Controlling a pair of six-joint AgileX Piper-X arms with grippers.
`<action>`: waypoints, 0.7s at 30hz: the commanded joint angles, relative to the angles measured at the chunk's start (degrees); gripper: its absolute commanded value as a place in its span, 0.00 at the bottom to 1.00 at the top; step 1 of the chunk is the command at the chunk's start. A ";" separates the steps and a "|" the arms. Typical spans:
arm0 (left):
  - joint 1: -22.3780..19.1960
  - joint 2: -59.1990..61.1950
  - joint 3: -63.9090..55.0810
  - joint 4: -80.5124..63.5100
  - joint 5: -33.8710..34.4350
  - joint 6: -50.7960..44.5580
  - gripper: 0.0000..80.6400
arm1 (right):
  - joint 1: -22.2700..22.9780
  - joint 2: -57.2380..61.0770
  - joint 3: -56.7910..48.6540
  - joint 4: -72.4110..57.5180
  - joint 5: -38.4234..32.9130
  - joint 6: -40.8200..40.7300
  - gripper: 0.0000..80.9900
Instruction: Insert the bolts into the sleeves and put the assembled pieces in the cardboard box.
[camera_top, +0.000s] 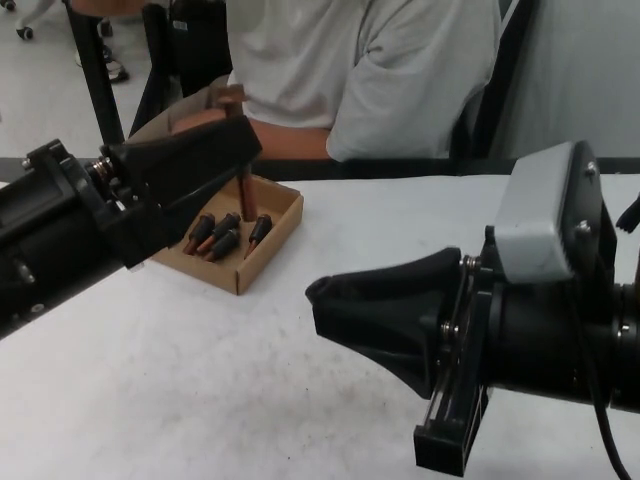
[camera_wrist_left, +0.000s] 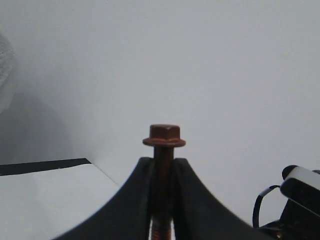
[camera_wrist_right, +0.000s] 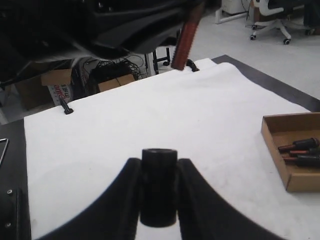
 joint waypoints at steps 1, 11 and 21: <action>-0.16 0.00 -0.06 -1.74 1.07 0.90 0.01 | -0.39 0.09 -0.16 -2.26 0.15 0.02 0.00; -0.16 0.00 -0.06 -2.05 3.54 1.65 0.01 | -0.39 0.09 -0.27 -5.87 0.03 2.39 0.00; -3.79 0.06 -0.06 -4.58 4.32 2.55 0.01 | -0.39 0.09 -0.26 -6.48 -0.51 3.83 0.00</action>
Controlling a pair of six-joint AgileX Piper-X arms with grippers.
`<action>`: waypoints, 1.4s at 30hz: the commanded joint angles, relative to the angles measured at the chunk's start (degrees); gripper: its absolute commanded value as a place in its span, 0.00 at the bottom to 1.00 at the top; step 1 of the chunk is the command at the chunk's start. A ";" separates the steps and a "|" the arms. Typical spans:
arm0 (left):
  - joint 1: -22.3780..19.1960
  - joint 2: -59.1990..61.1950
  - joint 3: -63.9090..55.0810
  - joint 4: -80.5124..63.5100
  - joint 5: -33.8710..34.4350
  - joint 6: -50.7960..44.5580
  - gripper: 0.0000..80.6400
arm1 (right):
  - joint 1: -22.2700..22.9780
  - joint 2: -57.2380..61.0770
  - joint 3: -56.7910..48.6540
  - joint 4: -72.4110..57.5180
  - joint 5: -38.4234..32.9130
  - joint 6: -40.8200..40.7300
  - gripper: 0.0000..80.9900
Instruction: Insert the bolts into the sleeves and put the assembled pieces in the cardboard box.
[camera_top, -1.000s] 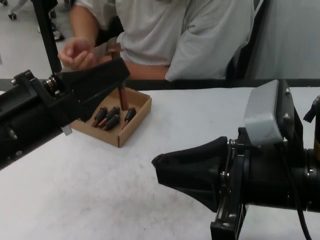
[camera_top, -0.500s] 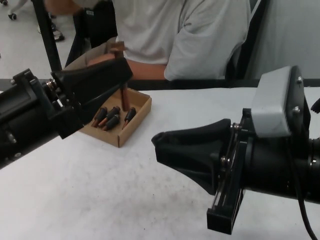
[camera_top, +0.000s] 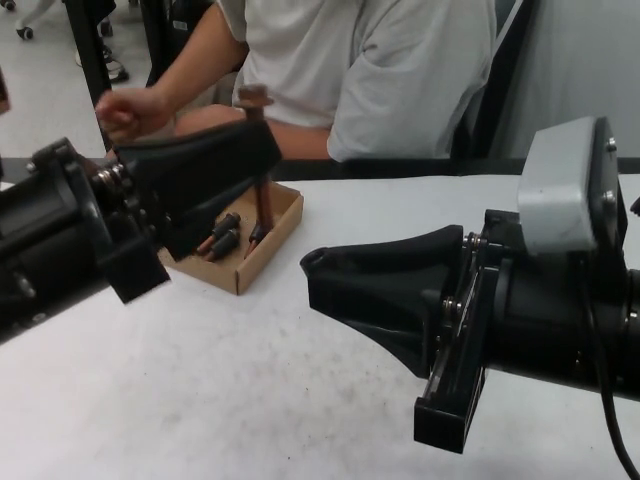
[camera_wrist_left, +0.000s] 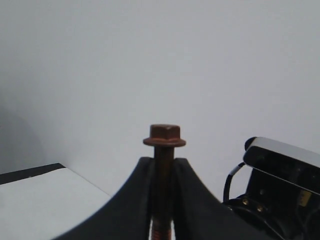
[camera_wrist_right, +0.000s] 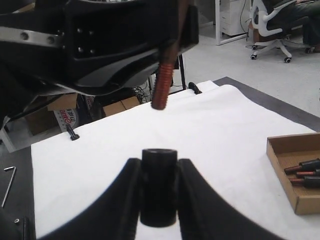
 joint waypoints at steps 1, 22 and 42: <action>-1.32 0.26 -0.06 -1.48 0.07 1.07 0.01 | -0.39 0.09 -0.26 -2.19 -0.52 0.38 0.00; -2.30 0.83 -0.06 -1.93 -1.32 5.29 0.01 | -0.39 0.09 -0.26 -3.29 -1.80 3.47 0.00; -7.86 3.04 -0.06 -5.35 -6.18 3.48 0.01 | -0.39 0.09 -0.26 -3.86 -1.81 4.43 0.00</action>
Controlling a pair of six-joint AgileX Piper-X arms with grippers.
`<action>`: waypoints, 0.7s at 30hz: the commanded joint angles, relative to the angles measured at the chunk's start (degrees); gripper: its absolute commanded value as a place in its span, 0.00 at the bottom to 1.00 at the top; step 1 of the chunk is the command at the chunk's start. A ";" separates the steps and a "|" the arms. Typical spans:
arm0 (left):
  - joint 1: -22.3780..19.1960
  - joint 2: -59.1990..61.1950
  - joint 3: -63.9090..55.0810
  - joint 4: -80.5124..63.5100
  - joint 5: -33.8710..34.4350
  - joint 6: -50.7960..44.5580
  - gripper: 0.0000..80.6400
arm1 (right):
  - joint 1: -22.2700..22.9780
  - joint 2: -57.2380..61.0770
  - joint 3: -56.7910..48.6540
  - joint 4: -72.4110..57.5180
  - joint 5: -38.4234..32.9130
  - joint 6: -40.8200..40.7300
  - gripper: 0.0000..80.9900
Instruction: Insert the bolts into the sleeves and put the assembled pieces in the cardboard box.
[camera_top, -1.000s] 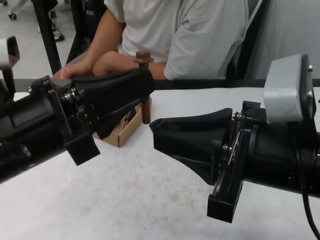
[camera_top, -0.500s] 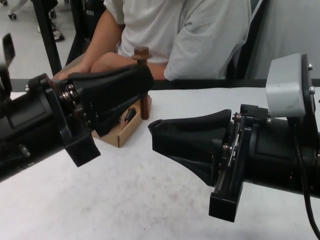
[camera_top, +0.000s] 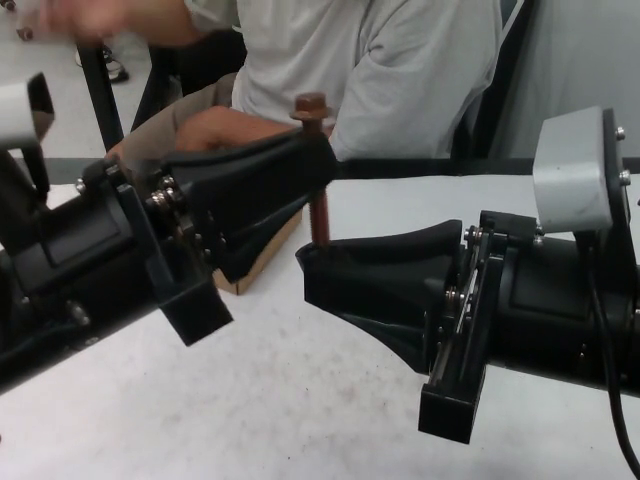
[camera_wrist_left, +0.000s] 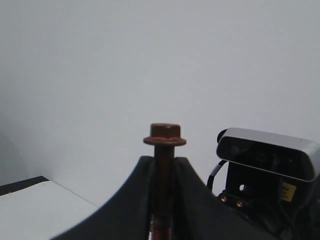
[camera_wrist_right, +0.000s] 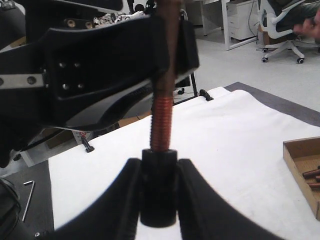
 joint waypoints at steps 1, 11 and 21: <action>-0.70 0.92 -0.06 -2.11 -0.19 -0.07 0.01 | -0.39 0.09 -0.26 -1.50 -0.39 0.01 0.00; 2.69 1.07 -0.06 -3.18 0.14 1.79 0.01 | -0.39 0.09 -0.26 -1.20 -0.39 0.01 0.00; 3.18 1.07 -0.06 -3.17 0.40 -0.02 0.01 | -0.39 0.09 -0.26 -0.91 -0.39 0.01 0.00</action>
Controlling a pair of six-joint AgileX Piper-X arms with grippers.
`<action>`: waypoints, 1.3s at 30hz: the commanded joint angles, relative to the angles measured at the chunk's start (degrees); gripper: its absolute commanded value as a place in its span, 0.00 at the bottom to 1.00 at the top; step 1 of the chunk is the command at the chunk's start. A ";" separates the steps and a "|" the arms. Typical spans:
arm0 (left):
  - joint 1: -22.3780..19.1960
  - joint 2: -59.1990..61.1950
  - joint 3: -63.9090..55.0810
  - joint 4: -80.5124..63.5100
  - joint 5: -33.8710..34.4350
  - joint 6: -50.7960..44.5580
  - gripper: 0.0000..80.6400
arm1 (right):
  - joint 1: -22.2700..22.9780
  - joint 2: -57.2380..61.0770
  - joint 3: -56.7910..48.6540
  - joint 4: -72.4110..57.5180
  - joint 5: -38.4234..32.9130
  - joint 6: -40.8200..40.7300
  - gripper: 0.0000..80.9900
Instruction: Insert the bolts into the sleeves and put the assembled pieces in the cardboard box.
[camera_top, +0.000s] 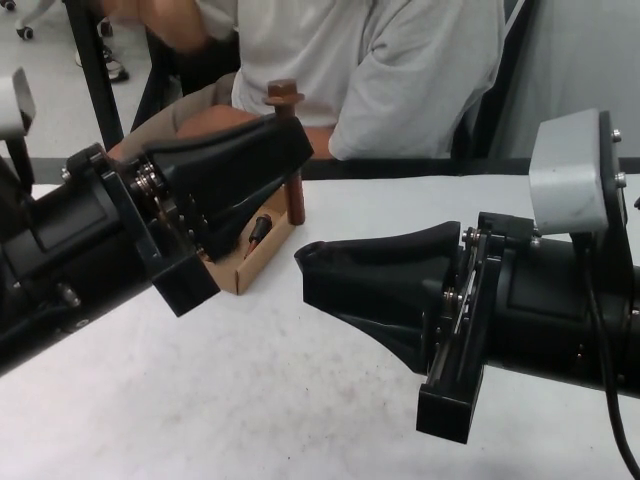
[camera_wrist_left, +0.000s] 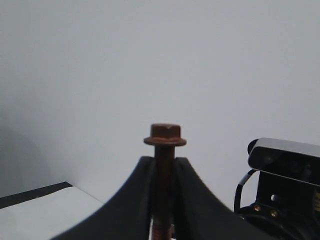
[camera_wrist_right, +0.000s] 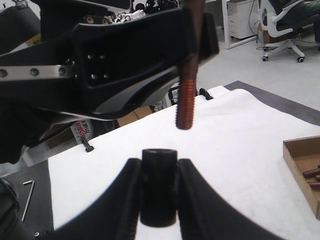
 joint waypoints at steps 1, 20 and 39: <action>-0.85 0.09 -0.06 -1.99 0.61 -0.38 0.01 | -0.39 -0.22 -0.40 -0.73 -0.35 0.01 0.00; -1.12 0.09 -0.06 -1.99 2.12 -2.97 0.01 | -0.39 -0.22 -0.40 -0.74 2.59 -0.59 0.00; -1.12 0.09 -0.06 -1.58 2.32 -3.53 0.01 | -0.39 -0.22 -0.40 -2.17 2.78 -1.49 0.00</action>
